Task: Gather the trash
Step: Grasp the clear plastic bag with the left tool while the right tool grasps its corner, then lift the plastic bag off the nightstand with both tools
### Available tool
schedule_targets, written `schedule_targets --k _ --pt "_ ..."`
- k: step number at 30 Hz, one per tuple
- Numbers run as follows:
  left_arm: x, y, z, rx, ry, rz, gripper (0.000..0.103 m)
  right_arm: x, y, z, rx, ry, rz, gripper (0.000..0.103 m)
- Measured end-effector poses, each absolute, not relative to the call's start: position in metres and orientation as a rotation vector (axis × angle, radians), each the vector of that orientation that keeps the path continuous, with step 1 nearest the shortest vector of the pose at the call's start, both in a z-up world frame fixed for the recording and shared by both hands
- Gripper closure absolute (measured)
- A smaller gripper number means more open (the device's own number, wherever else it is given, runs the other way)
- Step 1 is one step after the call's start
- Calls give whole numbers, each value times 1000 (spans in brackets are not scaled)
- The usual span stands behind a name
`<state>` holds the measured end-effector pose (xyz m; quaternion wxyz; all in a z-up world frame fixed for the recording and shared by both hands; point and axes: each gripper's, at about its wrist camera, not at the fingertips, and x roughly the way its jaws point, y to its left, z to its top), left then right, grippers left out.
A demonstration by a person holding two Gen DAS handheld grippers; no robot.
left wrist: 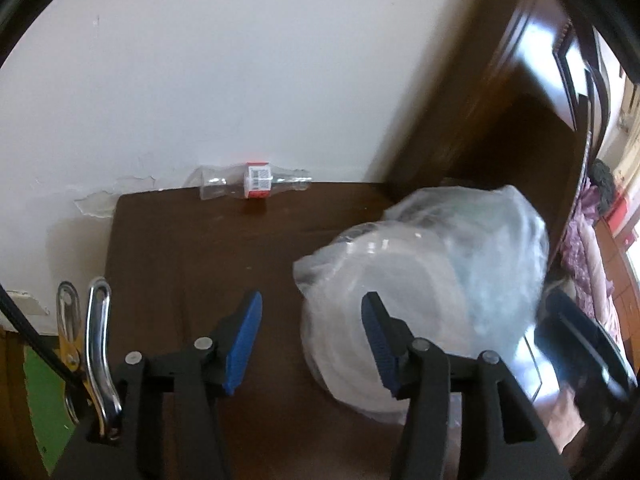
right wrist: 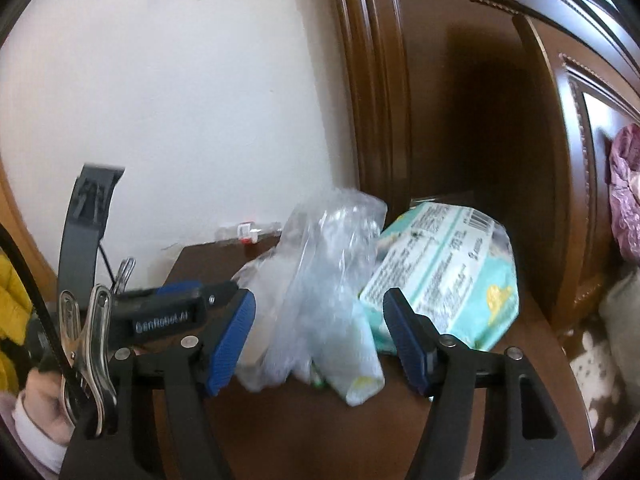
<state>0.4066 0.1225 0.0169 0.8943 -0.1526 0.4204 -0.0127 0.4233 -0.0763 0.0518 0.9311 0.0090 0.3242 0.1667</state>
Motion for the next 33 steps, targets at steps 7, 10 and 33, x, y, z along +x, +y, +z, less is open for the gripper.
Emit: schedule_targets --k 7,10,33 --pt "412 135 -1 -427 872 -74 39 457 -59 35 6 773 323 72" --pt "411 132 -3 -445 864 -103 37 460 -57 29 7 790 333 82" --pt "338 139 45 -411 821 -188 99 383 -35 57 59 717 517 99"
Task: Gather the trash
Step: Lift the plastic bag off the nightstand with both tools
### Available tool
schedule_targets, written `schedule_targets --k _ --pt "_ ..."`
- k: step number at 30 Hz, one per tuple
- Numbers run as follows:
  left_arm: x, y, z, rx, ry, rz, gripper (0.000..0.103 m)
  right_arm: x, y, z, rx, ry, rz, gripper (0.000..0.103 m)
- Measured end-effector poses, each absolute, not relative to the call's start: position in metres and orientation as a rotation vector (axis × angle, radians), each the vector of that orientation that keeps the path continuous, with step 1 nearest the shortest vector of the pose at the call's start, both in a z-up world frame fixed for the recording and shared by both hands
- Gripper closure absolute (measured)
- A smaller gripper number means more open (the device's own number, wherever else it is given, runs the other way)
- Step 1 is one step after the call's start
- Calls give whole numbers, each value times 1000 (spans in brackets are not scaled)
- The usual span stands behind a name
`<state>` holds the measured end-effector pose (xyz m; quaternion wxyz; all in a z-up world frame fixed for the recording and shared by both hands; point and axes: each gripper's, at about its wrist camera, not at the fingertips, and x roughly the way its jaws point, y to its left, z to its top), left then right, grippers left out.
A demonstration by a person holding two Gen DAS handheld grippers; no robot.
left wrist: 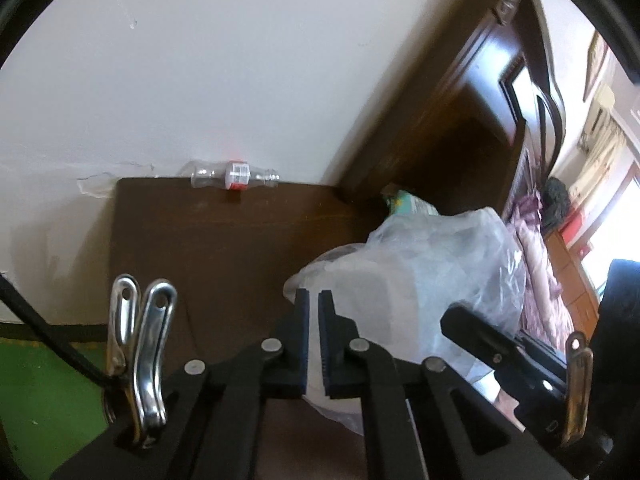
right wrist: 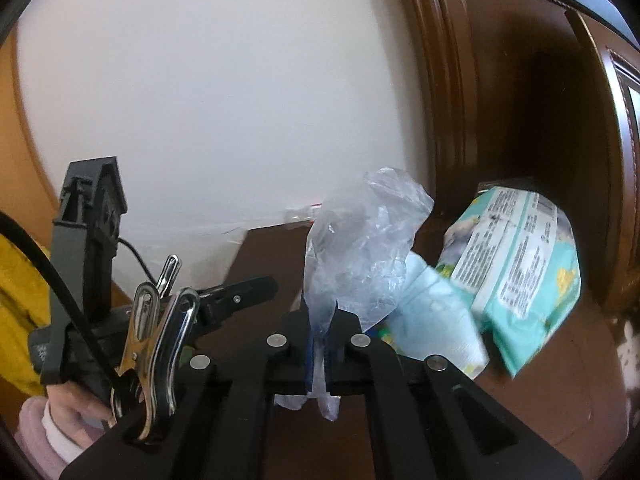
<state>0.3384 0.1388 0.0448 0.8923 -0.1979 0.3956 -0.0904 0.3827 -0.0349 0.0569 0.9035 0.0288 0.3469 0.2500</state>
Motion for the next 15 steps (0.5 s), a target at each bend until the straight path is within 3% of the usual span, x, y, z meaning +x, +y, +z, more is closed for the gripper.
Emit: schedule_targets --k 3,10,15 --pt "330 132 47 -379 856 -199 98 359 -37 60 78 719 531 99" --pt "307 102 38 -284 903 -229 79 311 -67 61 101 727 499 99" --pt "294 82 27 -235 931 -260 71 299 -96 43 80 774 428 99"
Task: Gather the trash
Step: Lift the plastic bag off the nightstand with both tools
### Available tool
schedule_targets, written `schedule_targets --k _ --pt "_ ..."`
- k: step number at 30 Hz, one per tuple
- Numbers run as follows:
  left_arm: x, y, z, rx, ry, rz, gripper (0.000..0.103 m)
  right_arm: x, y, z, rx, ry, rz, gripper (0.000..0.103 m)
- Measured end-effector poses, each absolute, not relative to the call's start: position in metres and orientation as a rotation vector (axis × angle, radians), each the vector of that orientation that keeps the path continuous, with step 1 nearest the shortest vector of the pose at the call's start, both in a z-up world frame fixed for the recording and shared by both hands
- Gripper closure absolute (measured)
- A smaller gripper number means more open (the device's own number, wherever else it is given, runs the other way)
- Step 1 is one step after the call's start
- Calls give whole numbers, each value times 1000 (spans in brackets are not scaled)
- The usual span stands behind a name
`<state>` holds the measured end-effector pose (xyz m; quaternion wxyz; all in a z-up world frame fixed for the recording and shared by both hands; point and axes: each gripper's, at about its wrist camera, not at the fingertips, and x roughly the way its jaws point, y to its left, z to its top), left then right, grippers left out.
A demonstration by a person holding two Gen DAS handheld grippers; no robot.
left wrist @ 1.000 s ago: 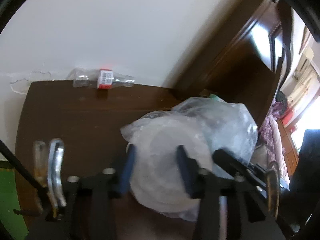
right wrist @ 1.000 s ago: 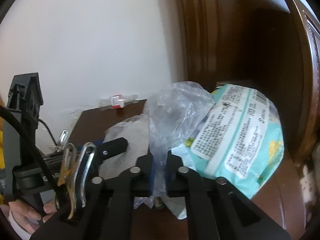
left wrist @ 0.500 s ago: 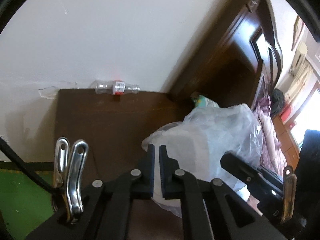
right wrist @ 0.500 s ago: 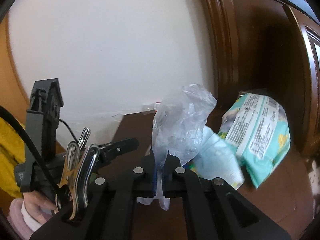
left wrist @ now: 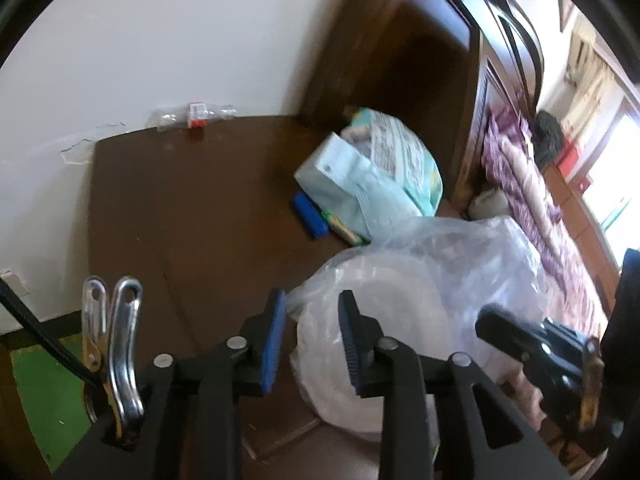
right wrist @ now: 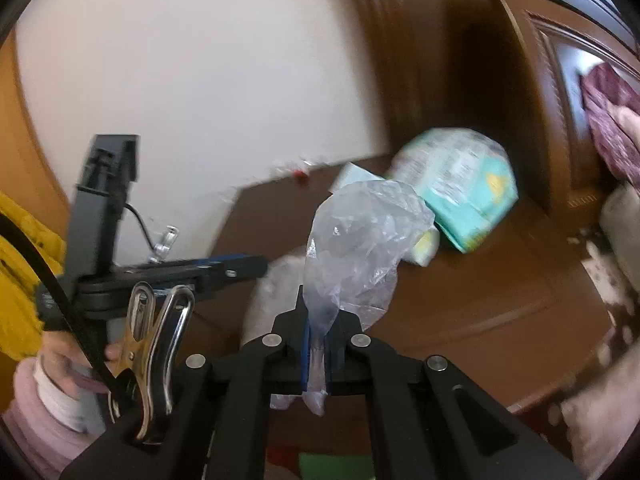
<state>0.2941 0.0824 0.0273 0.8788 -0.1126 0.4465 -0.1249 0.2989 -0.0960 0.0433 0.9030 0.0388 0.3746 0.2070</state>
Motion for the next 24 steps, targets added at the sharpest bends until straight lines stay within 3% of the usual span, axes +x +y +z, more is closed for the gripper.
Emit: schedule_targets --k 2,4,6,22,24 --pt "293 75 26 -202 925 -254 63 300 -104 36 66 800 394 94" --pt "292 69 25 -181 922 -244 48 301 -112 29 64 816 371 86" --pt "294 64 22 -174 925 -248 46 304 -117 24 64 822 350 72" --pt "288 50 6 -211 921 -297 42 319 -119 -13 92 851 339 71" --pt "285 49 7 -204 905 -290 48 319 -119 -14 98 846 346 73"
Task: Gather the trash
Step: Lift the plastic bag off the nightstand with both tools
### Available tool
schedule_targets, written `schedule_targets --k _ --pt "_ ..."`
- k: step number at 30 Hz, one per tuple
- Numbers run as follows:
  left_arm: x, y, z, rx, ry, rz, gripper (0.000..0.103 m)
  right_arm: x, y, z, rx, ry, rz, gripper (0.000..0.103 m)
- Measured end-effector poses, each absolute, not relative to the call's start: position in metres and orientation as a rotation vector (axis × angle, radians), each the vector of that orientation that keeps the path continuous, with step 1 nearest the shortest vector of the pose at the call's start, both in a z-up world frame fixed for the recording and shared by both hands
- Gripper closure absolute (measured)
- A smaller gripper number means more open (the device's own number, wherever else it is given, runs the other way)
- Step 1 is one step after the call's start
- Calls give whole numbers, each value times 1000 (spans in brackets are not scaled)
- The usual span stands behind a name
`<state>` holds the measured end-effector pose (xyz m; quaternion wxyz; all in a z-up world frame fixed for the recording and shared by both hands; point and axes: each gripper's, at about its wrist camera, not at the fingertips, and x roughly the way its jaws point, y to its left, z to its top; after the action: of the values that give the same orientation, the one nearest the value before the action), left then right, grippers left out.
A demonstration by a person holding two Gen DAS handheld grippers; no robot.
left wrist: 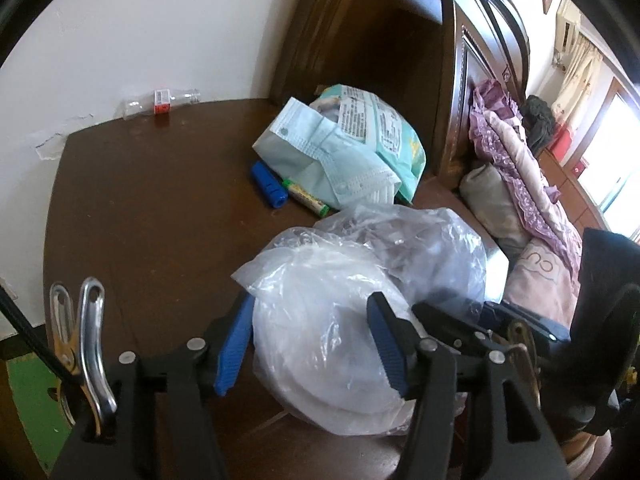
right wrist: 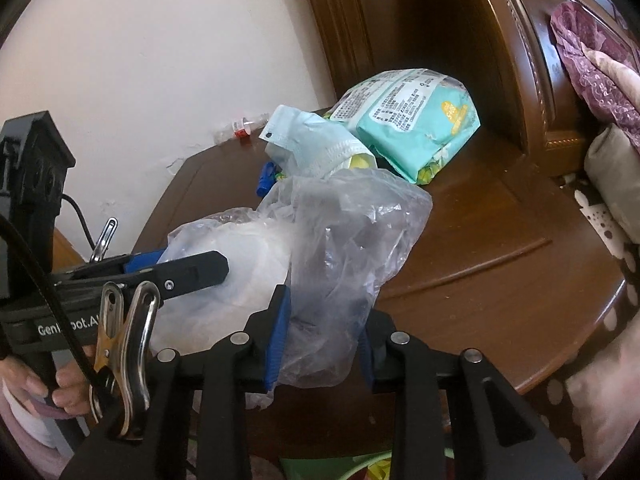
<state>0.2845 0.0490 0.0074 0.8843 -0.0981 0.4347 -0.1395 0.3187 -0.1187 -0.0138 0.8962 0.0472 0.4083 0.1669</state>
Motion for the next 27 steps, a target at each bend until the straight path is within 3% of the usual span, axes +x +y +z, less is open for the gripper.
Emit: schedule_targets --k 3,8,27 --pt "277 47 12 -186 873 -262 65 317 -118 -15 134 846 384 93" --pt "268 50 18 -177 851 -246 83 306 -118 -8 155 785 392 99" --pt "183 22 35 -189 794 -350 90 221 -149 30 223 684 397 99"
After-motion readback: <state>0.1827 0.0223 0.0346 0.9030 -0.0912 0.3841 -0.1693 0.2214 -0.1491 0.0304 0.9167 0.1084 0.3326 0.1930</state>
